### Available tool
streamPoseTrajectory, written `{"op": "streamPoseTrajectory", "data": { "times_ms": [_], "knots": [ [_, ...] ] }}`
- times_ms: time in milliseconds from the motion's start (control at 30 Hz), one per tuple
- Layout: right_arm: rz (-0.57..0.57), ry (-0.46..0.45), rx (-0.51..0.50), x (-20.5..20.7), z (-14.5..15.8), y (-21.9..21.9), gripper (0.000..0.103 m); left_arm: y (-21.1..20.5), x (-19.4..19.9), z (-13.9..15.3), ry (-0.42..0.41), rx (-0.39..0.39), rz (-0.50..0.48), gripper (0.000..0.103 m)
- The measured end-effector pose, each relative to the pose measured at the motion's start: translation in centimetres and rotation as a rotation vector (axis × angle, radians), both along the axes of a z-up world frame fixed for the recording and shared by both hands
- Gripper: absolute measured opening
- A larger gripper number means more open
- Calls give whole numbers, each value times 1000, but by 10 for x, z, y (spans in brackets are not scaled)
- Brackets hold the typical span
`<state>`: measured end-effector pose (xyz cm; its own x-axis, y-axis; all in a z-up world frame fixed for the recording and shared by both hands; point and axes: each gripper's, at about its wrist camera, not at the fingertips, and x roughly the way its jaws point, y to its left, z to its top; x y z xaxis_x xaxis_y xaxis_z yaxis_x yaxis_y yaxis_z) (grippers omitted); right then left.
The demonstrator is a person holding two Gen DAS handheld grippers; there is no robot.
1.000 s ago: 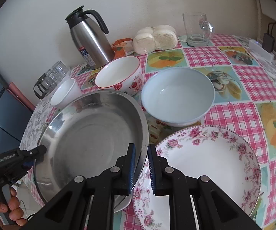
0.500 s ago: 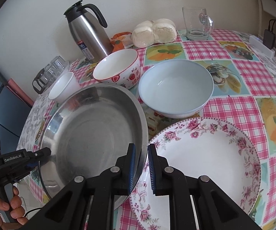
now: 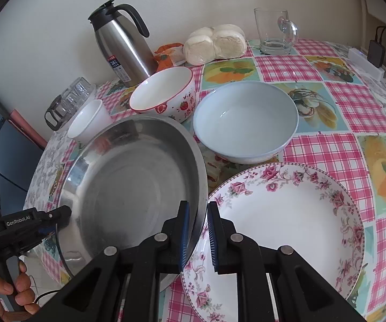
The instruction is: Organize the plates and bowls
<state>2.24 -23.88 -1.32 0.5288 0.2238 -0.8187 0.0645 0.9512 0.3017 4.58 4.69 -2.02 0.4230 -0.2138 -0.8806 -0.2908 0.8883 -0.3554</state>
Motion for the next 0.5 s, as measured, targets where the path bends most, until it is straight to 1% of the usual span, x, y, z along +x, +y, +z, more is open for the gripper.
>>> {"op": "streamPoseTrajectory", "data": {
  "times_ms": [33,67,100,133,167,200,233,267,300,367,400,433,467,500],
  "knots": [
    [-2,-2,-7,0,1,0,16,0,0,2,-7,4,2,22],
    [-6,-2,-12,-1,2,0,22,0,-1,4,-15,7,4,24],
    [-9,-5,-15,-1,3,0,25,0,-1,6,-24,10,3,28],
    [-12,-12,-17,-1,4,-1,33,-1,-1,9,-35,15,0,30],
    [-14,-17,-20,-2,5,-1,39,-2,-1,11,-46,25,-4,35],
    [-18,-24,-26,-2,7,-2,41,-4,-2,14,-57,38,-9,41],
    [-24,-32,-37,-3,9,-1,46,-6,-2,17,-67,56,-17,45],
    [-25,-40,-50,-3,10,-1,51,-9,-2,18,-72,71,-25,54],
    [-25,-49,-59,-4,12,0,53,-12,-1,20,-77,88,-33,60],
    [-22,-66,-75,-5,14,2,64,-18,0,23,-78,126,-55,64],
    [-19,-71,-81,-5,14,3,66,-21,0,23,-77,145,-64,68],
    [-16,-75,-87,-5,14,3,71,-23,0,23,-75,162,-72,71],
    [-14,-77,-93,-5,14,4,75,-26,1,23,-71,180,-79,77],
    [-12,-80,-98,-5,14,5,77,-28,0,23,-69,192,-84,81]
  ]
}}
